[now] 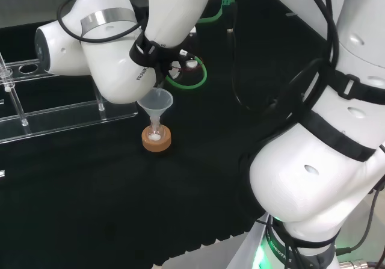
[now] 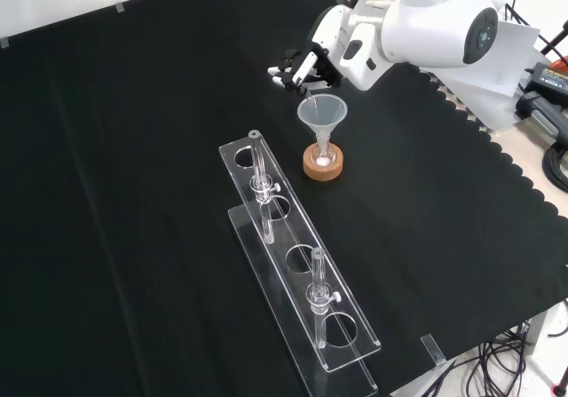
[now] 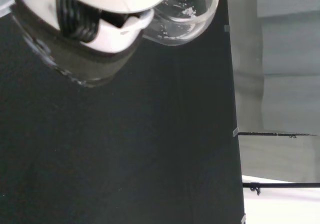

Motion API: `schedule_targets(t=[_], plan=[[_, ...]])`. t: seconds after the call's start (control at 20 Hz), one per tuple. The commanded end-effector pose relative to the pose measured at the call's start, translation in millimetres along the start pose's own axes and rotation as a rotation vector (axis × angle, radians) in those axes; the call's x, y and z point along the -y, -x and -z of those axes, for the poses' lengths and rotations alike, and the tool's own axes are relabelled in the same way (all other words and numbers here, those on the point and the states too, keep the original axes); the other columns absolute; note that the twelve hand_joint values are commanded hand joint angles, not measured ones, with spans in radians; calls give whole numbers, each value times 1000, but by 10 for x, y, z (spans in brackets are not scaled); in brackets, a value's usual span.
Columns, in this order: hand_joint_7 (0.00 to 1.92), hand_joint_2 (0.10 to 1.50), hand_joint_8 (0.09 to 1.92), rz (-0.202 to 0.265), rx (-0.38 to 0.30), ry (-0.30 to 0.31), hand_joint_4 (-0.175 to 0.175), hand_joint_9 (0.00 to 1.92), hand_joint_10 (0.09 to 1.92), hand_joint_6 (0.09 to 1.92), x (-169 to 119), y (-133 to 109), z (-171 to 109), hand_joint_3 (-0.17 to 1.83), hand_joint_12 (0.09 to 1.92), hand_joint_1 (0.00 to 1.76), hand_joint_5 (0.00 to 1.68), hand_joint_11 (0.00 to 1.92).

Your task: Pour all the NaCl from the weighing funnel into the round-bottom flask.

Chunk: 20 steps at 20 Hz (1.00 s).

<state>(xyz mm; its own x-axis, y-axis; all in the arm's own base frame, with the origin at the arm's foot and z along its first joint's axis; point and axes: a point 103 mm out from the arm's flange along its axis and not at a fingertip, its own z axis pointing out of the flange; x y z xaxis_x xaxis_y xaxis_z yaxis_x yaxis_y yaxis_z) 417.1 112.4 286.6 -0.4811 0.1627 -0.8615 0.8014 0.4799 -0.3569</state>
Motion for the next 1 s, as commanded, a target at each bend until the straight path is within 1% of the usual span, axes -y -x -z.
schedule_targets(t=[0.05, 0.3, 0.6, 1.0], plan=[[1760, 646, 87, -2, 19, 0, 175, 1142, 151, 239, 18, 5, 7, 572, 1523, 1137, 1473, 79], [1760, 649, 87, -5, 49, -11, 175, 1143, 150, 294, 16, -28, 45, 574, 1508, 1135, 1447, 105], [1758, 648, 87, -4, 68, -18, 175, 1144, 150, 308, 35, -55, 77, 578, 1506, 1134, 1441, 112], [1757, 647, 87, -5, 113, -10, 175, 1144, 150, 318, 32, -29, 147, 580, 1505, 1134, 1437, 114]])
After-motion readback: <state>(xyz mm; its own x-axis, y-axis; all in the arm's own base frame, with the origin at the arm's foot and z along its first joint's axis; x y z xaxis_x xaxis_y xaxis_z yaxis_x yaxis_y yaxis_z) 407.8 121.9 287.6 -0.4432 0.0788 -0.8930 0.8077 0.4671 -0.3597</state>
